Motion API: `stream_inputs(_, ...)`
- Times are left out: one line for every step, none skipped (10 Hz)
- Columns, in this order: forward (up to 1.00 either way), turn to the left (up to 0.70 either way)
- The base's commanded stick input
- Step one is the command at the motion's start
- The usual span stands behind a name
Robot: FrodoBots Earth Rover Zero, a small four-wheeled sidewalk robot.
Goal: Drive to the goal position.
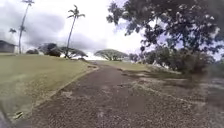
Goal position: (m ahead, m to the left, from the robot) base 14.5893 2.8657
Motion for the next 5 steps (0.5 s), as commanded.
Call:
stream_inputs(0.7,0.0)
stream_inputs(0.7,0.0)
stream_inputs(0.7,0.0)
stream_inputs(0.7,0.0)
stream_inputs(0.7,0.0)
